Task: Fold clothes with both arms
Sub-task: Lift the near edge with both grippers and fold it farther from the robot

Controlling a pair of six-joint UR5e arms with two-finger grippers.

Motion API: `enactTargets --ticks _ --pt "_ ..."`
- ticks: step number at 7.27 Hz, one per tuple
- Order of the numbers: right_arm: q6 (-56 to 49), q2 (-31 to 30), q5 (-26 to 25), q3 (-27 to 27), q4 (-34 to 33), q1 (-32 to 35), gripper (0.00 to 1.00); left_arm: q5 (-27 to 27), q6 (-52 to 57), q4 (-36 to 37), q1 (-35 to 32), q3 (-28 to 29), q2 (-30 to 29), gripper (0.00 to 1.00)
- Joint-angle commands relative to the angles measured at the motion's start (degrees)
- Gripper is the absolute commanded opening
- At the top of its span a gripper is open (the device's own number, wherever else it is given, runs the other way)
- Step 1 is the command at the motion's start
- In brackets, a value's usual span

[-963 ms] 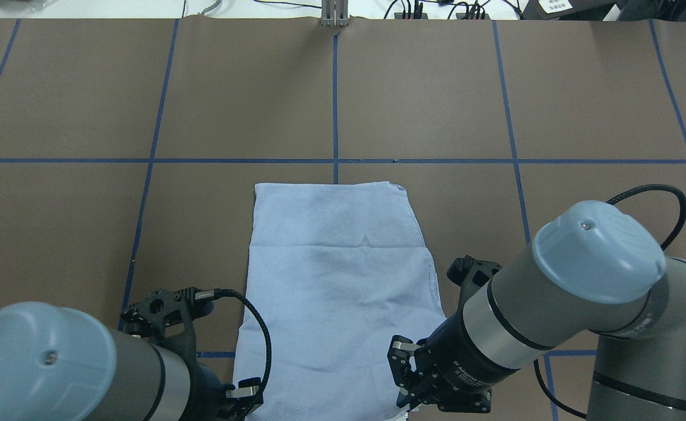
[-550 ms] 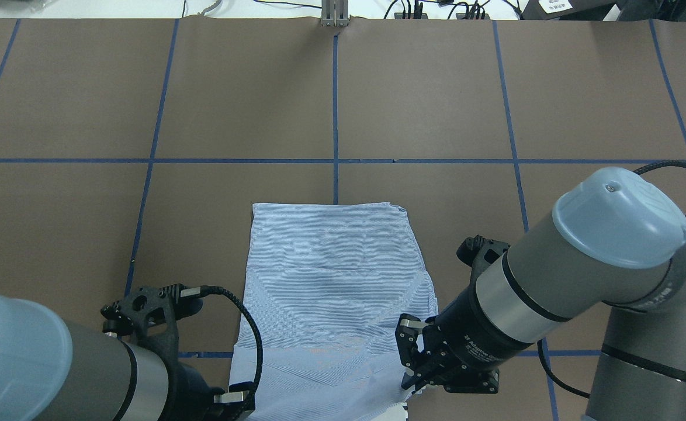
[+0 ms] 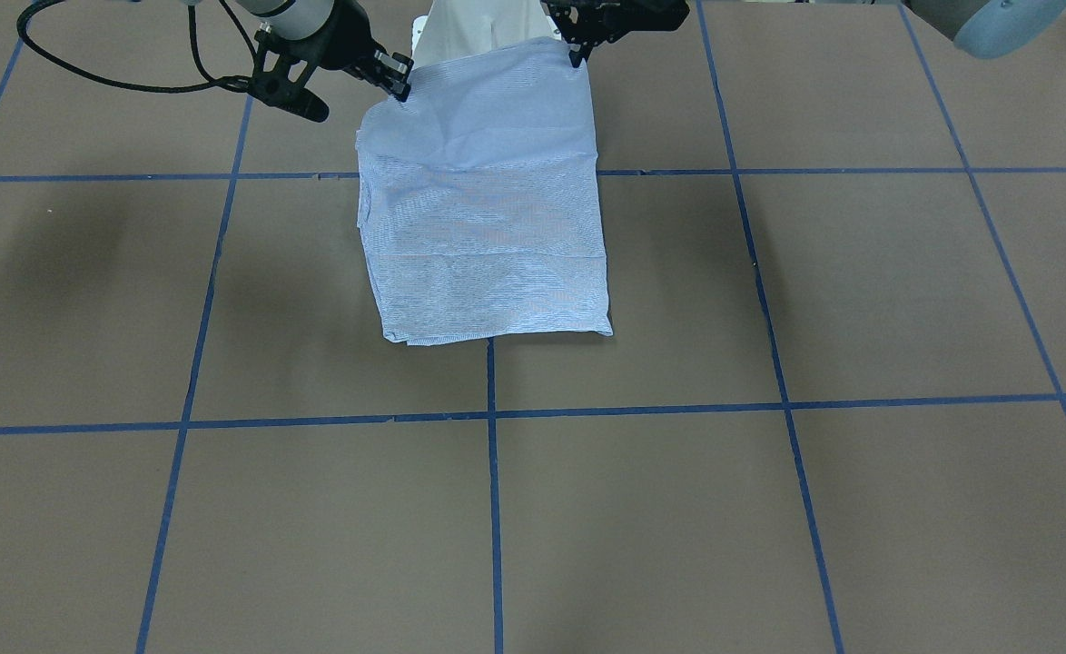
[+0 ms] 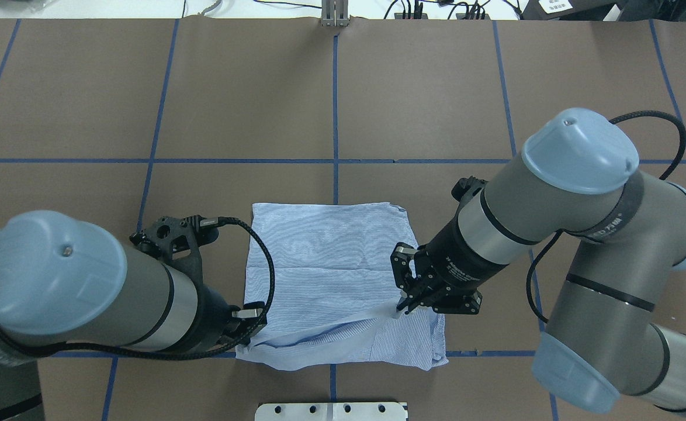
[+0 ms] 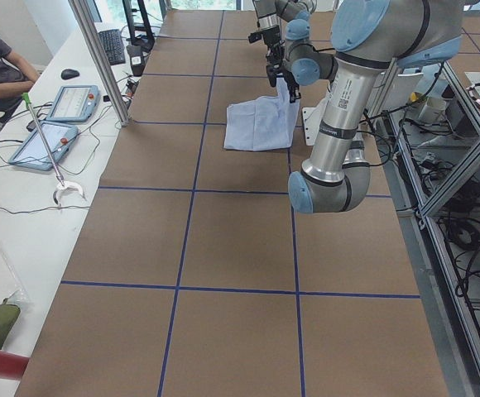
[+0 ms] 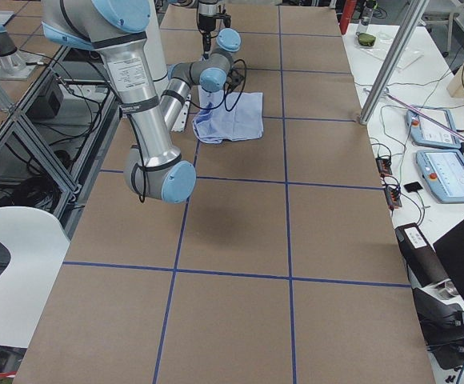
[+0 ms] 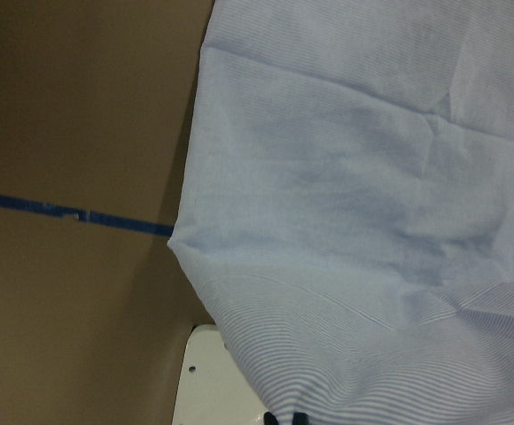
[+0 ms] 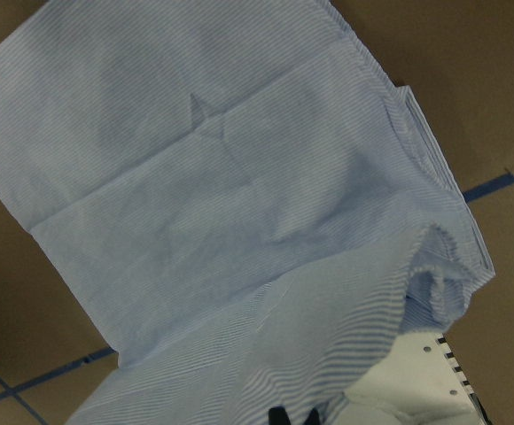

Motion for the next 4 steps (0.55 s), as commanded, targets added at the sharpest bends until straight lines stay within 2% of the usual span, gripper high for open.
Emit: enactTargets --ticks 1,2,4 --pt "-0.90 5.26 -3.43 -7.11 -0.08 1.18 0.00 -0.01 0.36 -7.52 -3.96 6.95 -0.05 0.00" --pt "-1.07 6.69 -4.15 -10.28 0.00 1.18 0.00 -0.01 0.45 -10.95 -5.20 10.55 -0.05 0.00" --pt "-4.23 8.02 -7.22 -13.63 0.09 1.62 0.00 -0.10 4.47 -12.74 -8.45 14.18 -0.05 0.00"
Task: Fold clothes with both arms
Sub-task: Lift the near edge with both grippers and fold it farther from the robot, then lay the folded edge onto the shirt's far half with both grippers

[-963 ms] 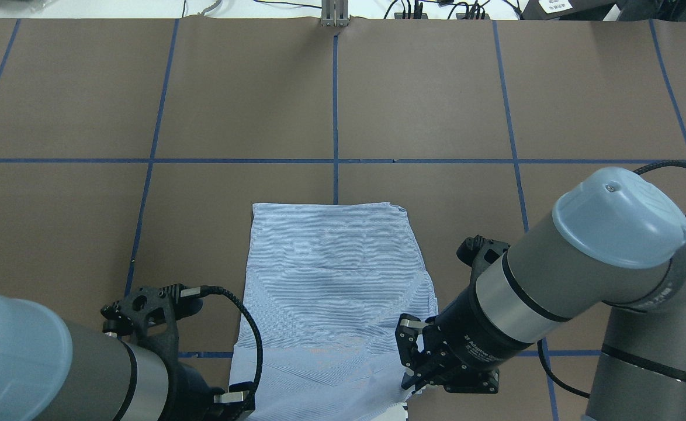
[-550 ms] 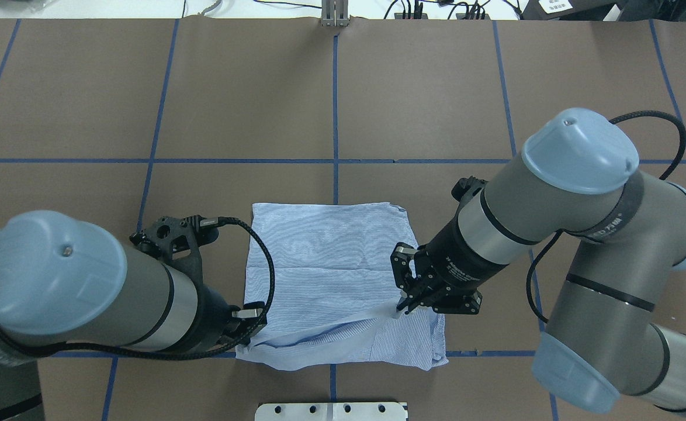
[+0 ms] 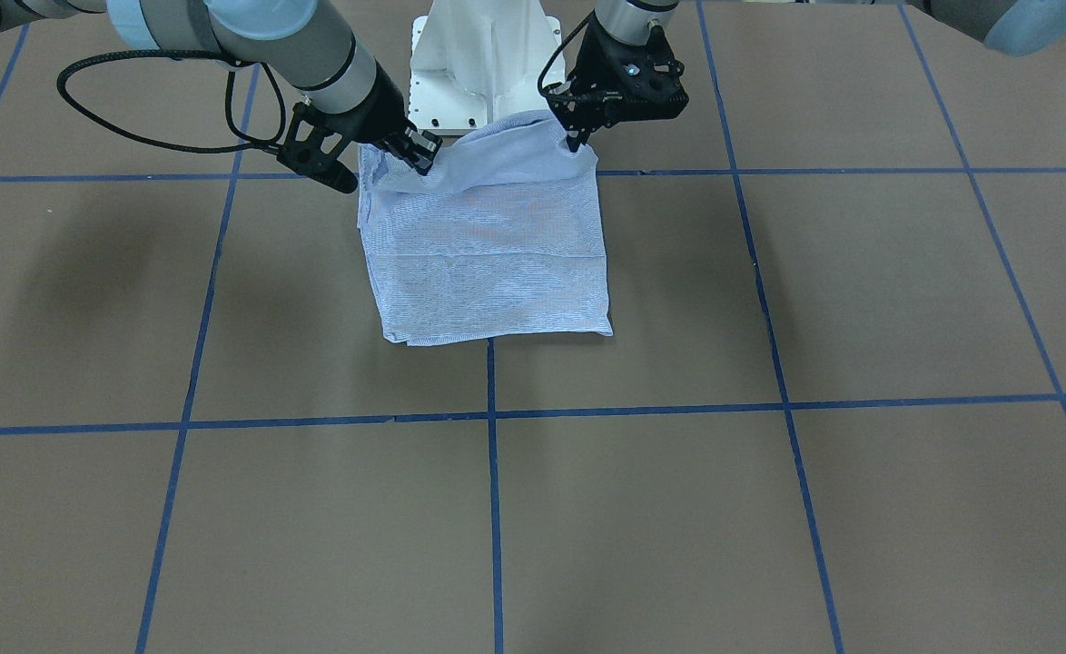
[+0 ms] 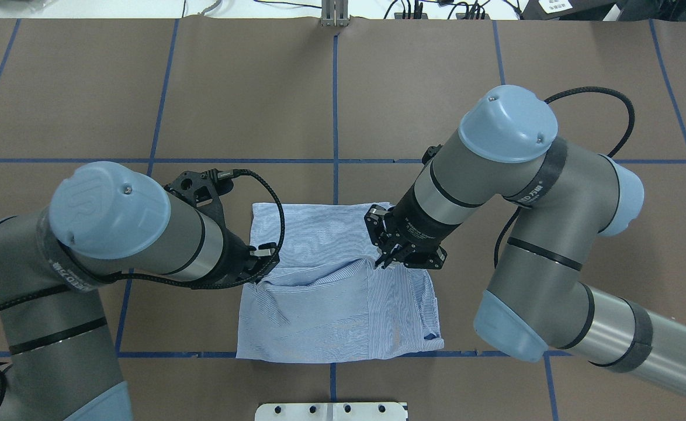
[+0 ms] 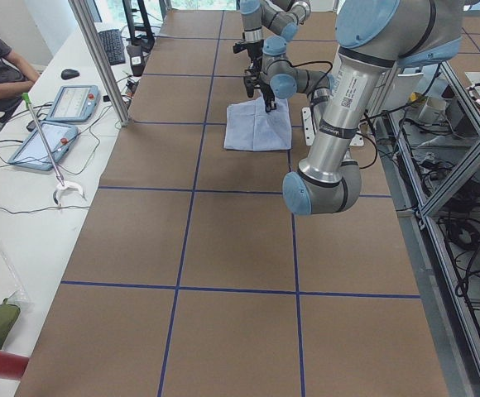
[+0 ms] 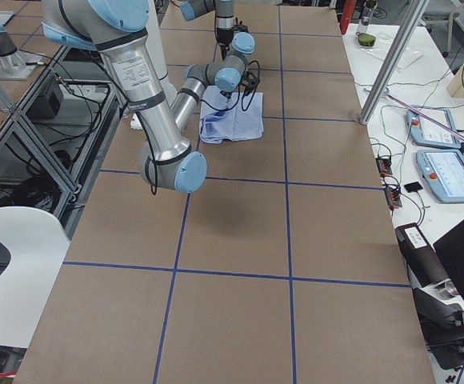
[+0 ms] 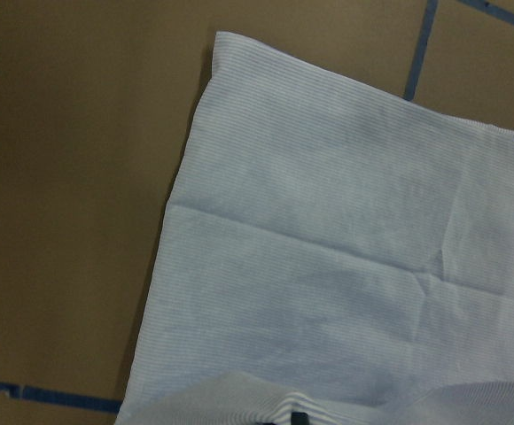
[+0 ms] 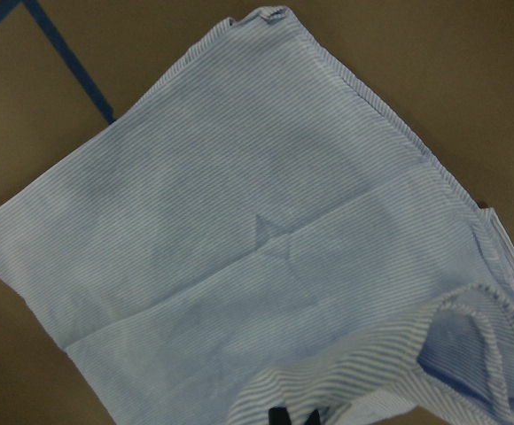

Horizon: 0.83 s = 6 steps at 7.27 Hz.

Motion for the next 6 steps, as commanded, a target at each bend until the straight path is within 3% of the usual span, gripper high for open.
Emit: enactTargets --ticks 1,3,6 --pt "-2.41 2.21 -1.59 -4.56 0.08 1.21 0.00 0.02 3.10 -3.37 -3.17 5.27 0.00 0.00" --pt "-2.68 5.46 -1.67 -9.56 0.43 1.83 0.00 0.02 3.02 -9.86 -3.71 11.61 -0.09 0.00" --pt "-3.38 6.70 -4.40 -13.45 0.69 2.70 0.00 0.02 3.02 -12.87 -5.11 14.96 -0.61 0.00"
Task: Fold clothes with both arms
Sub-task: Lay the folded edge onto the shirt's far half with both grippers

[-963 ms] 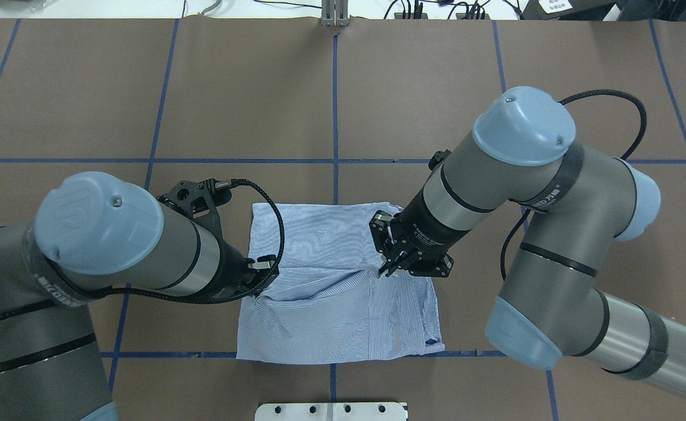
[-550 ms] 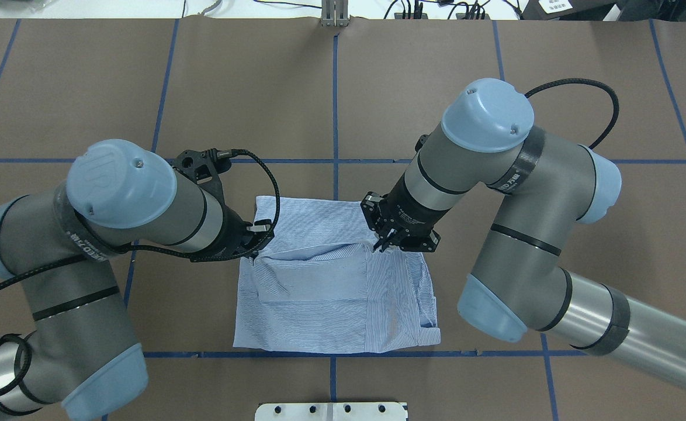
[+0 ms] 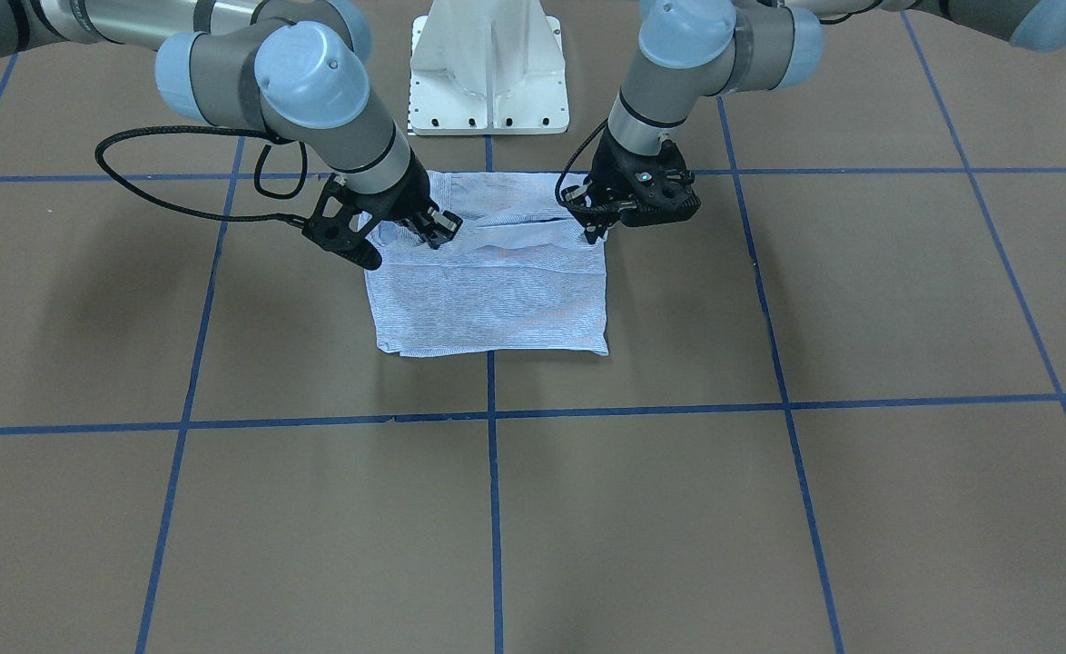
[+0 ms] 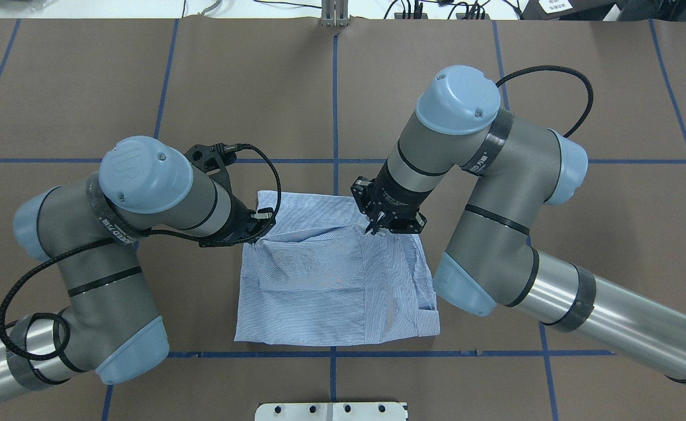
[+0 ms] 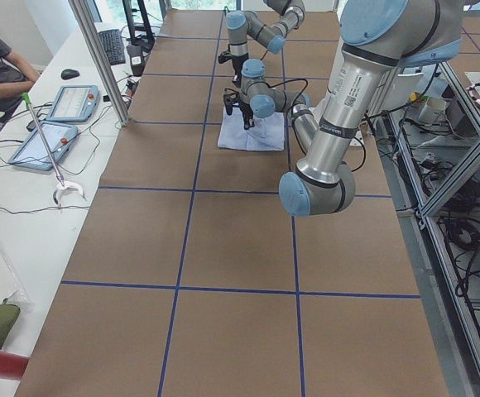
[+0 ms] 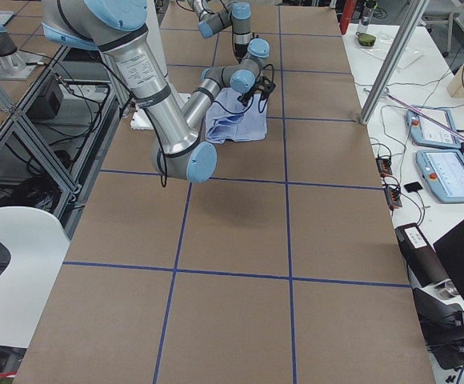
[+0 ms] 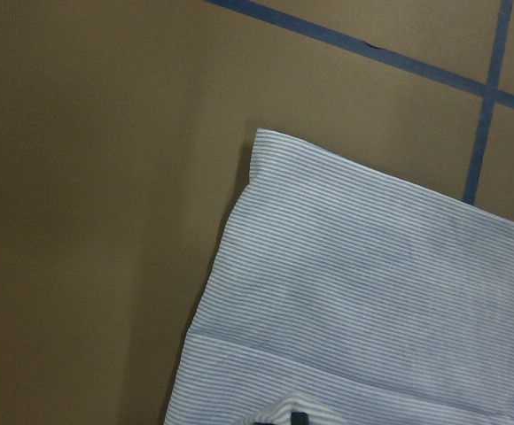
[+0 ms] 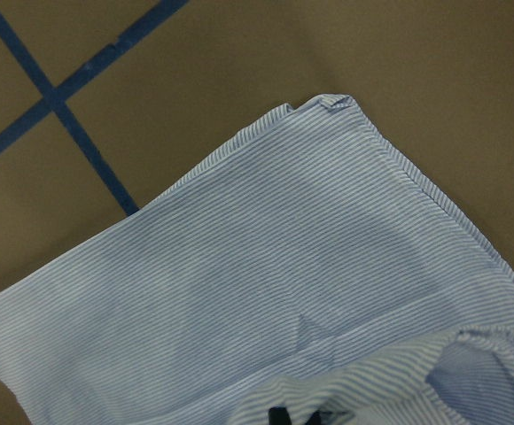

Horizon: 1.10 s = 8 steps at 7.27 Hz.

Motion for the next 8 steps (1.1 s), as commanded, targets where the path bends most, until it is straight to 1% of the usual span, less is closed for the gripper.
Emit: enactTargets --ticks 1,2,4,5,6,7,8 --pt "-0.81 0.50 -0.81 -1.68 0.05 1.64 0.00 0.00 0.09 -1.69 -1.58 2.32 -0.36 0.00" --pt "-0.82 0.58 -0.81 -1.68 -0.04 2.26 0.00 0.00 0.01 -3.09 -2.37 3.64 -0.71 0.00" --pt "-0.82 0.93 -0.81 -1.77 0.05 3.32 0.00 0.00 0.01 -4.07 -3.51 6.80 -3.25 0.00" --pt "-0.82 1.55 -0.81 -2.29 0.05 3.85 0.00 0.00 0.01 -4.16 -3.69 6.90 -3.52 0.00" --pt "-0.64 1.81 -0.81 -2.56 0.14 4.46 0.14 0.00 -0.17 -5.03 -3.87 6.90 -3.79 0.02" --pt "-0.47 1.82 -0.81 -2.65 0.14 4.47 0.56 0.00 -0.34 -5.47 -4.22 6.90 -3.79 0.65" --pt "-0.21 1.82 -0.81 -2.74 0.22 5.08 0.88 0.00 -0.35 -5.30 -5.09 6.38 -3.96 1.00"
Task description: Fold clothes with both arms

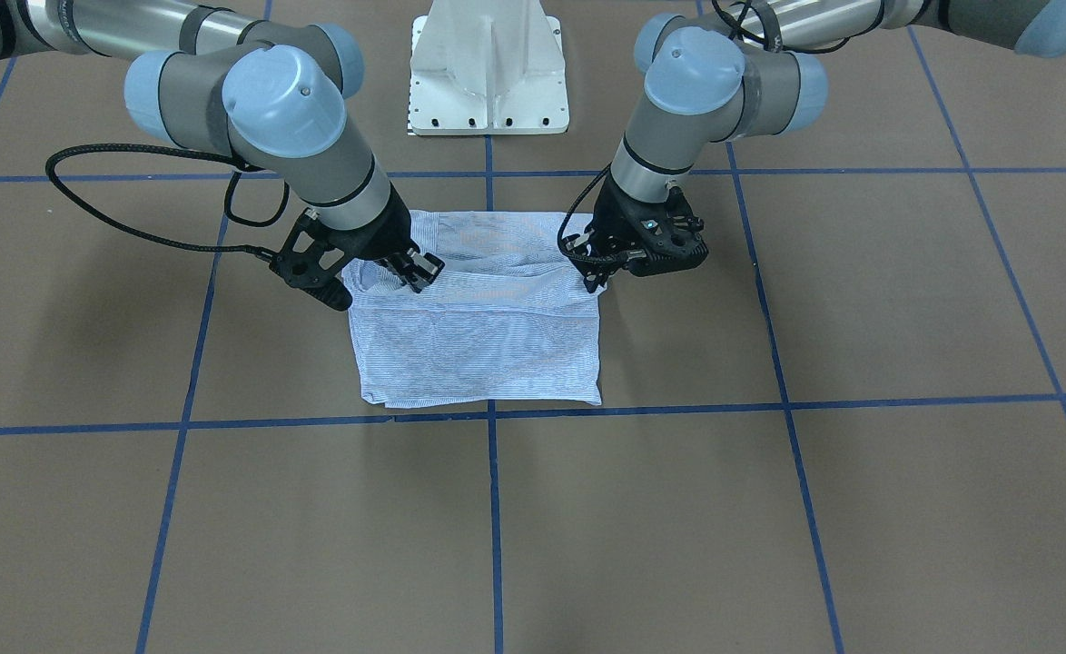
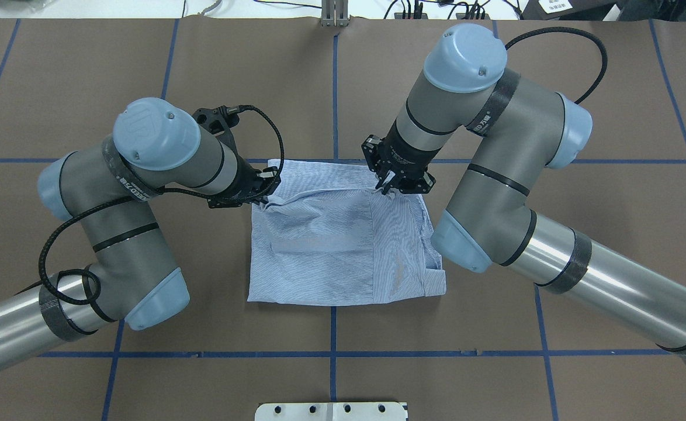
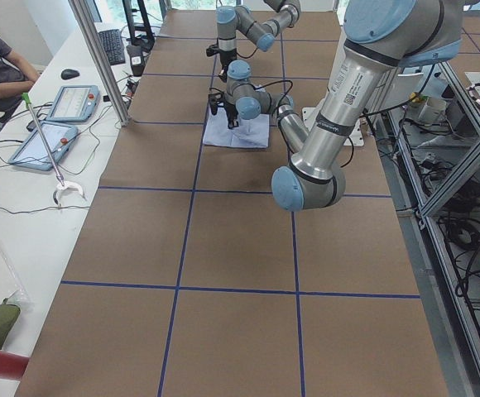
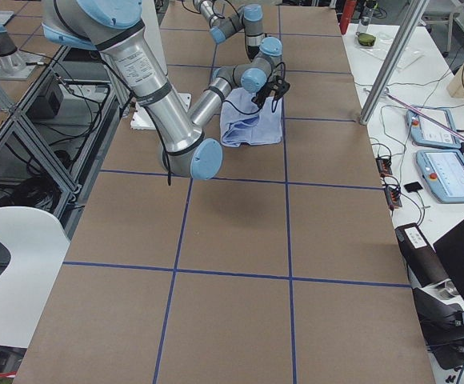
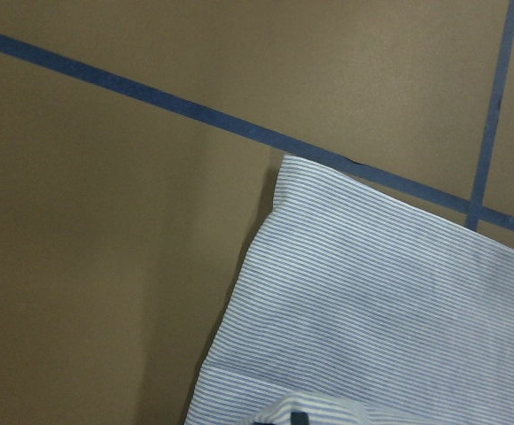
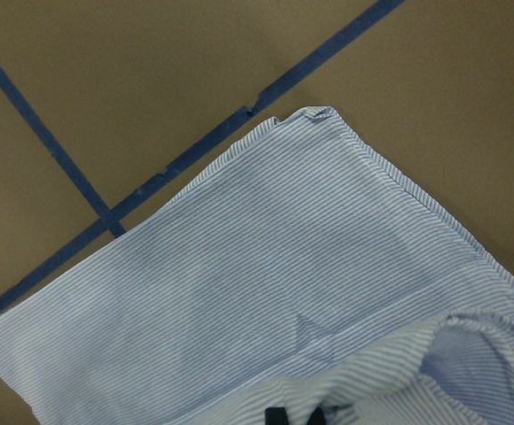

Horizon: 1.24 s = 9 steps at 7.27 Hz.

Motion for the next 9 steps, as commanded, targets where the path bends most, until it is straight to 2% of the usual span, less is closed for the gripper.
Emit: enactTargets --ticks 1,4,5,7,8,9 --pt "0.11 -0.02 0.44 -0.15 -0.10 2.67 0.99 -0.09 0.09 0.12 -2.40 -0.44 -0.21 1.00" --pt "-1.72 0.50 0.27 0.98 -0.19 1.13 1.00 -0.09 0.61 0.82 -4.96 -0.79 0.84 1.00" --pt "-4.95 1.12 -2.26 1.51 -0.27 -0.80 1.00 -0.09 4.62 2.65 -5.58 -2.71 2.15 1.00" --pt "-13.47 0.07 -4.04 3.44 -0.62 -1.35 1.00 -0.52 18.03 7.48 -10.13 -9.72 7.06 1.00" --pt "-18.30 -0.89 -3.35 4.32 -1.15 1.61 1.00 -3.31 24.98 8.55 -13.46 -11.06 8.66 1.00" --pt "-26.52 -2.99 -3.17 6.77 -5.50 4.77 1.00 -6.21 33.14 8.56 -18.28 -10.99 10.50 1.00"
